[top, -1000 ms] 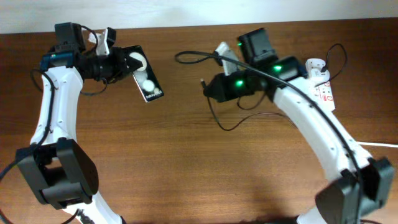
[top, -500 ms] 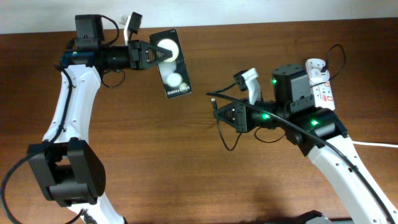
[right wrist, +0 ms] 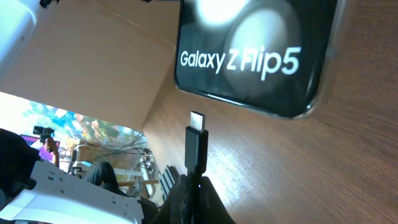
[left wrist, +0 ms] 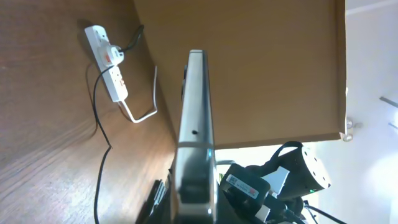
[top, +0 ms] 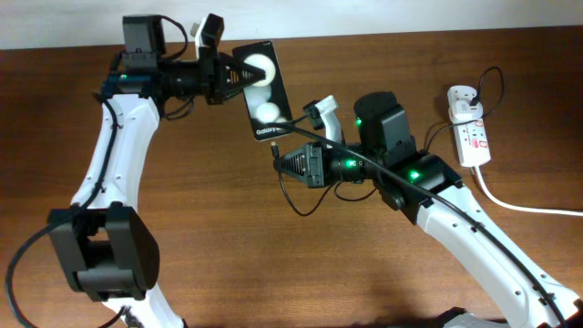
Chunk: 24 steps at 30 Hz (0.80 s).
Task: Plug charger to phone and switch on socket
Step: 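Push the connector into the phone's port, holding the phone steady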
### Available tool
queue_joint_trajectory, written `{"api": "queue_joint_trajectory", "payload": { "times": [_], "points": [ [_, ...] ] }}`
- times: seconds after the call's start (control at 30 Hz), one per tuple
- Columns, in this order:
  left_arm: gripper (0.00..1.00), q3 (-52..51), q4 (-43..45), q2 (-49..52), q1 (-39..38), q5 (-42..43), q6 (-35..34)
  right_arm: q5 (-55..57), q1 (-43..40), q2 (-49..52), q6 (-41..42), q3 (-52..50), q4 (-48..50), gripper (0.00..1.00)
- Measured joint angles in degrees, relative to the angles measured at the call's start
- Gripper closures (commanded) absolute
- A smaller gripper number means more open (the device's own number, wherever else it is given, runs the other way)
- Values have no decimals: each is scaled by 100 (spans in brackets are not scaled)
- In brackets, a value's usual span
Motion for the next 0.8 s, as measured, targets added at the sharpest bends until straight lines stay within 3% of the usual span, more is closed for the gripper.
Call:
{"api": "queue_joint_trajectory", "payload": {
  "times": [0.8],
  "points": [
    [100,0,0,0,-2,258,44,199,0,2,-214,0,-72,96]
  ]
}}
